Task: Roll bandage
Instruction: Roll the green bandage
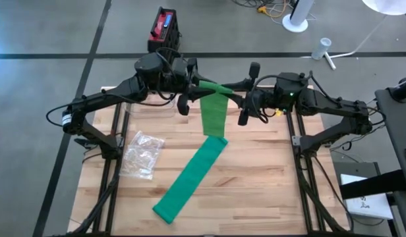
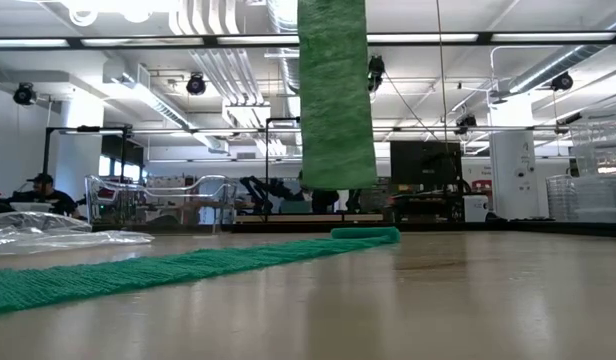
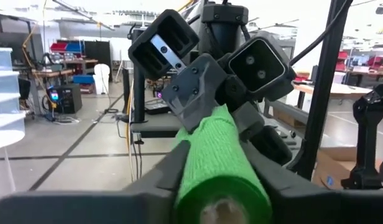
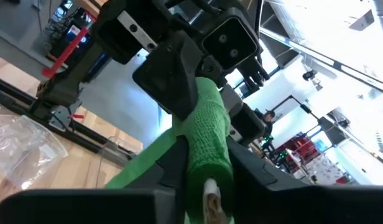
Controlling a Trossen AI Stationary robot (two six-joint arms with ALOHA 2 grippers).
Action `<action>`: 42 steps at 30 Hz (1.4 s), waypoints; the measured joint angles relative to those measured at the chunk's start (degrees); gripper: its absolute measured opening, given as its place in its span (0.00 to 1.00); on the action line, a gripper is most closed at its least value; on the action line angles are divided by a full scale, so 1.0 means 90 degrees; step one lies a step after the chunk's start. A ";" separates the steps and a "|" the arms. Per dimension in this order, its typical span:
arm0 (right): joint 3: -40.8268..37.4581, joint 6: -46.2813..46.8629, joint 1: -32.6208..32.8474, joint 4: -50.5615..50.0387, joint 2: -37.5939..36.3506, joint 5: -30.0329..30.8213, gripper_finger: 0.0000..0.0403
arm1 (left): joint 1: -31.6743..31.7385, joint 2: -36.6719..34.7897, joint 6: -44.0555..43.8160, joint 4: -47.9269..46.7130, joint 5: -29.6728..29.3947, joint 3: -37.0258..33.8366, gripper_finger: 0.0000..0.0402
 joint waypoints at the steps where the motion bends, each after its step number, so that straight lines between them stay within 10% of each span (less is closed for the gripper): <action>1: 0.0000 0.0069 0.0000 -0.0002 -0.0001 -0.0001 0.22 | 0.0000 0.0002 0.0056 -0.0001 0.0000 0.0000 0.17; 14: 0.0080 0.3406 -0.0255 -0.0059 -0.0281 -0.0130 0.54 | 0.0002 -0.0005 0.1844 -0.0036 -0.0040 0.0000 0.09; 22: 0.0075 0.4296 -0.0840 -0.0618 -0.0210 -0.1304 0.70 | -0.0005 0.0005 0.2417 -0.0025 -0.0175 0.0000 0.09; 42: 0.0104 0.3698 -0.1141 -0.0449 -0.0111 -0.1928 0.53 | -0.0019 0.0005 0.3441 -0.0171 -0.0510 0.0000 0.09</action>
